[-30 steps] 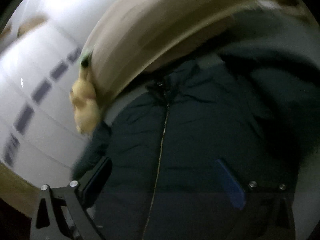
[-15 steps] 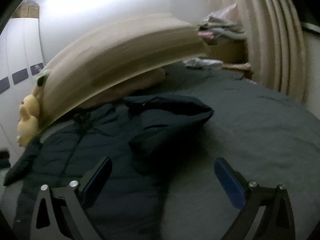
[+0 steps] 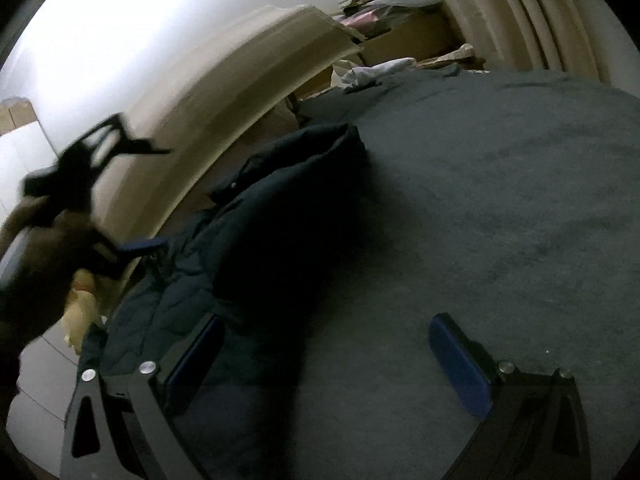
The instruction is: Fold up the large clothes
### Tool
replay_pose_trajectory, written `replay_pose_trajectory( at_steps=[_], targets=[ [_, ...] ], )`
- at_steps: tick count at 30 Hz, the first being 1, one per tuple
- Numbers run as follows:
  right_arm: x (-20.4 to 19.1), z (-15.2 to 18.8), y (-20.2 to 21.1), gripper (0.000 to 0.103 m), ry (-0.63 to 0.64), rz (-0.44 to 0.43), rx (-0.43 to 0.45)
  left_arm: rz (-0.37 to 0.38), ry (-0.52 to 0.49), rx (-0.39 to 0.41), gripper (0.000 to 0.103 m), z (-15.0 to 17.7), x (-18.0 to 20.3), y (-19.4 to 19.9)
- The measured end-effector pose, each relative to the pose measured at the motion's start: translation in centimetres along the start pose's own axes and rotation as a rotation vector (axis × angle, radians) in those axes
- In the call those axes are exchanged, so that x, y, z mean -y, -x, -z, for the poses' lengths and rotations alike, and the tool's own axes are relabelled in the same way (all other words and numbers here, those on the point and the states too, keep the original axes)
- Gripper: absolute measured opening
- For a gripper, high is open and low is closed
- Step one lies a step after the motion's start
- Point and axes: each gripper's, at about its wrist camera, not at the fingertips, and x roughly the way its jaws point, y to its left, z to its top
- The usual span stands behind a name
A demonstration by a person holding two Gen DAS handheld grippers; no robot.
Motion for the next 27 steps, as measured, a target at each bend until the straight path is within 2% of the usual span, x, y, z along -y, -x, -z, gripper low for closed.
replay_pose_trajectory(
  at_steps=[8, 11, 14, 17, 18, 19, 23, 27],
  targets=[
    [-0.1, 0.2, -0.1, 0.103, -0.003, -0.001, 0.007, -0.011, 0.01, 0.009, 0.103, -1.0, 1.9, -2.7],
    [-0.1, 0.2, 0.0, 0.103, -0.003, 0.0, 0.008, -0.026, 0.018, -0.013, 0.101, -1.0, 1.3, -3.6],
    [0.0, 0.1, -0.1, 0.103, -0.002, 0.0, 0.008, -0.025, 0.027, -0.015, 0.088, -1.1, 0.6, -4.1],
    [0.0, 0.1, 0.0, 0.103, -0.002, 0.0, 0.008, -0.05, 0.017, -0.034, 0.059, -1.3, 0.1, -5.1],
    [0.0, 0.1, 0.0, 0.103, -0.003, 0.0, 0.008, -0.052, 0.018, -0.046, 0.034, -1.3, 0.0, -5.7],
    [0.0, 0.1, 0.0, 0.103, -0.004, -0.002, 0.01, -0.045, 0.012, -0.056, 0.015, -1.3, -0.1, -5.9],
    [0.2, 0.2, -0.1, 0.103, -0.008, -0.008, 0.012, -0.024, -0.114, 0.024, 0.01, -0.5, 1.1, -4.4],
    [0.5, 0.1, -0.1, 0.103, -0.02, -0.019, 0.014, 0.013, -0.21, 0.134, 0.009, 1.2, 1.8, 1.2]
  ],
)
